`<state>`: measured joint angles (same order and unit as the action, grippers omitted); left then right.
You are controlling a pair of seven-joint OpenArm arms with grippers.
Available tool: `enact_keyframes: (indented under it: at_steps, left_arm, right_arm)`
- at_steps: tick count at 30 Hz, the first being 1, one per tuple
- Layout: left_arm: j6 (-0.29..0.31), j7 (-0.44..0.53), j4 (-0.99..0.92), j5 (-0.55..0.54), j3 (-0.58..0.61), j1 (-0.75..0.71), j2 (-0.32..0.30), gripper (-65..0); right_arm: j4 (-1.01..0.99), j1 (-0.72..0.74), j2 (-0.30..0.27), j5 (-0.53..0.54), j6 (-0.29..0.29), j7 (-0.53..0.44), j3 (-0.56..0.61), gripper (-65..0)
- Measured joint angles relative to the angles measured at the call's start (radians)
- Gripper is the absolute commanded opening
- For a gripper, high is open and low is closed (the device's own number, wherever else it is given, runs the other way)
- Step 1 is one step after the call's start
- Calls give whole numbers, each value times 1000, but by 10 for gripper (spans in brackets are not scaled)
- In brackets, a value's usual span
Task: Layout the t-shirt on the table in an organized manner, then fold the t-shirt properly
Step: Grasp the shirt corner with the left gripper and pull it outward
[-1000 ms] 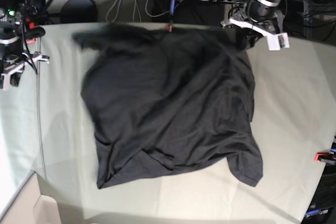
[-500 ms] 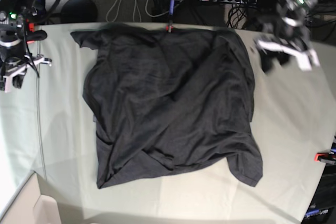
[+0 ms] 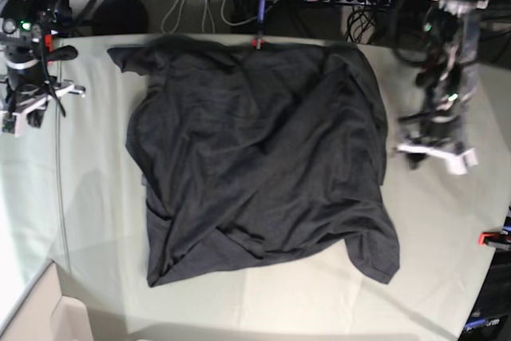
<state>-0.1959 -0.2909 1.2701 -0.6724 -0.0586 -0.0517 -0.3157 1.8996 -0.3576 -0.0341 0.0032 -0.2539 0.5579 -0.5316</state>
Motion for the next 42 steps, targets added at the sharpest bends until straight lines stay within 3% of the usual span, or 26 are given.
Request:
enact_keyframes:
  at_steps: [11,23,30,33,37,42]
  left_arm:
    - [-3,34,-237,12,173,168,0,-313]
    - [-6,42,-256,18,183,202,70,-313]
    - [-4,92,-302,33,260,219,64,-318]
    - [-5,100,-307,34,264,218,63,-410]
    - [-3,87,-298,18,262,212,61,-650]
    - [8,52,-272,-1,216,194,53,-650]
  right_arm:
    - [0,11,0,-3,0,-3,0,-650]
    - [0,13,1,-3,0,-1,0,-650]
    - [0,13,1,-3,0,-2,0,-650]
    - [0,13,1,-3,0,-1,0,-650]
    - [0,13,1,-3,0,-2,0,-650]
    - [0,13,1,-2,0,-2,1,-650]
